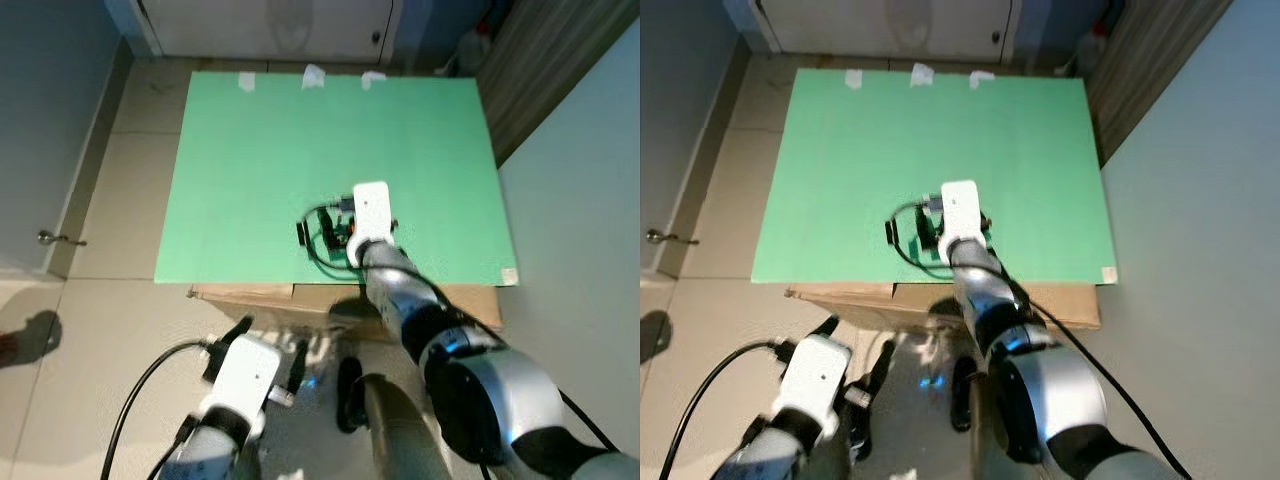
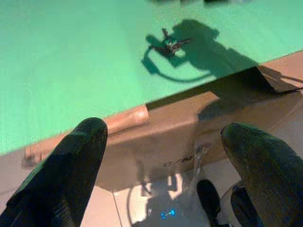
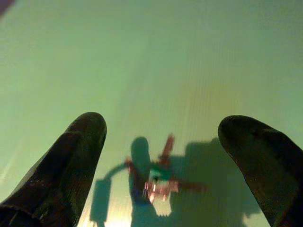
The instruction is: Hang keys on a hook
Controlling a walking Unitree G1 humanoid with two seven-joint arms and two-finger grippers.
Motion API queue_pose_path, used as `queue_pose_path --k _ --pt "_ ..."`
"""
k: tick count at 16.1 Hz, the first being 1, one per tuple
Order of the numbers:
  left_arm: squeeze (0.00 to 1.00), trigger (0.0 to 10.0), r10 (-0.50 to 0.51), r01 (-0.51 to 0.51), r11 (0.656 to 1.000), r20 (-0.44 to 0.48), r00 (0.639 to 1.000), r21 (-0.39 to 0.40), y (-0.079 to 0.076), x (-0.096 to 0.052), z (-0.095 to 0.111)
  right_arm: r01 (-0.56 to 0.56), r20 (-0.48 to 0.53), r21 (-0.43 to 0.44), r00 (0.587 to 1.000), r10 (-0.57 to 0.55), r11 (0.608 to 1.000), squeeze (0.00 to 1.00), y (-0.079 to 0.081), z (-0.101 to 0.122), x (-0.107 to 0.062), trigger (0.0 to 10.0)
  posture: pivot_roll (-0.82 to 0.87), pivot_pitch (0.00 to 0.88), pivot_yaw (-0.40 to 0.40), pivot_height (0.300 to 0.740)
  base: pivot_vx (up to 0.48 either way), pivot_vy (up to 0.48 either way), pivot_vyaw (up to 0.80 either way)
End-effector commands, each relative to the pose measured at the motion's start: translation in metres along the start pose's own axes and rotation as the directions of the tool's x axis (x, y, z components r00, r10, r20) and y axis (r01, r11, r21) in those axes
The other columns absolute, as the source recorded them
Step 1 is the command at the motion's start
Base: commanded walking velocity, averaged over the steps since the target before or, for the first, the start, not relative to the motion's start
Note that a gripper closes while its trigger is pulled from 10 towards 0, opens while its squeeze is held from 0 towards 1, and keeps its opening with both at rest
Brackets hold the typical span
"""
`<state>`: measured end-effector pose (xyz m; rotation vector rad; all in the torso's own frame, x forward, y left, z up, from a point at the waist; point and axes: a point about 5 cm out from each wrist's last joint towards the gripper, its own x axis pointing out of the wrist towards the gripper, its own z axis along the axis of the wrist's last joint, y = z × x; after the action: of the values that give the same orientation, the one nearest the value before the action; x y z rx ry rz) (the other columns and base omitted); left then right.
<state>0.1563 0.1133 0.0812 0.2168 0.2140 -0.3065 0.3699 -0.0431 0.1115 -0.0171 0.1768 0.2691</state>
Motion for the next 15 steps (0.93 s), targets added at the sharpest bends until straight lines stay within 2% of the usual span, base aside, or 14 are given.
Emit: queue_pose_path --k 1,3,4,5,7,9,11,15 --pt "0.0 10.0 0.017 -0.017 1.0 -0.029 0.999 -0.019 -0.004 -0.008 -0.006 -0.007 -0.018 -0.019 1.0 0.007 1.0 0.0 0.002 -0.002 0.0 10.0 0.21 0.216 -0.091 0.74 0.0 0.0 0.0" --pt "0.0 10.0 0.105 -0.106 0.993 -0.029 0.994 -0.048 0.0 -0.032 -0.013 -0.002 -0.022 -0.042 1.0 0.001 0.999 0.0 0.001 -0.001 0.0 10.0 0.22 0.229 -0.108 0.74 0.0 0.0 0.0" --pt "0.0 10.0 0.164 -0.163 0.986 0.049 0.985 -0.016 0.006 -0.042 -0.008 0.0 -0.012 -0.052 1.0 0.0 0.999 0.0 0.001 -0.001 0.0 10.0 0.23 0.234 -0.113 0.74 0.0 0.0 0.0" --pt "0.0 10.0 0.183 -0.192 0.978 0.109 0.977 0.079 0.009 -0.051 -0.013 0.002 -0.007 -0.063 1.0 -0.003 0.998 0.0 0.002 -0.001 0.0 10.0 0.24 0.243 -0.118 0.74 0.0 0.0 0.0" --pt "0.0 10.0 0.258 -0.263 0.962 0.063 0.964 0.078 0.02 -0.056 -0.033 0.004 -0.011 -0.063 1.0 -0.005 0.998 0.0 0.003 -0.002 0.0 10.0 0.22 0.258 -0.122 0.74 0.0 0.0 0.0" --pt "0.0 10.0 0.22 -0.225 0.971 0.066 0.973 0.078 0.012 -0.057 -0.035 -0.002 -0.006 -0.054 1.0 0.001 0.999 0.0 0.004 -0.002 0.0 10.0 0.21 0.28 -0.121 0.74 0.0 0.0 0.0" --pt "0.0 10.0 0.219 -0.223 0.971 0.058 0.974 0.084 0.007 -0.072 -0.045 0.001 0.0 -0.043 1.0 -0.001 0.999 0.0 0.005 -0.002 -0.001 10.0 0.2 0.308 -0.12 0.74 0.0 0.0 0.0" --pt "0.0 10.0 0.258 -0.263 0.962 0.062 0.964 0.074 0.006 -0.084 -0.04 0.004 -0.009 -0.035 1.0 -0.004 0.999 0.0 0.007 -0.008 -0.003 10.0 0.24 0.365 -0.112 0.74 0.0 0.0 0.0"
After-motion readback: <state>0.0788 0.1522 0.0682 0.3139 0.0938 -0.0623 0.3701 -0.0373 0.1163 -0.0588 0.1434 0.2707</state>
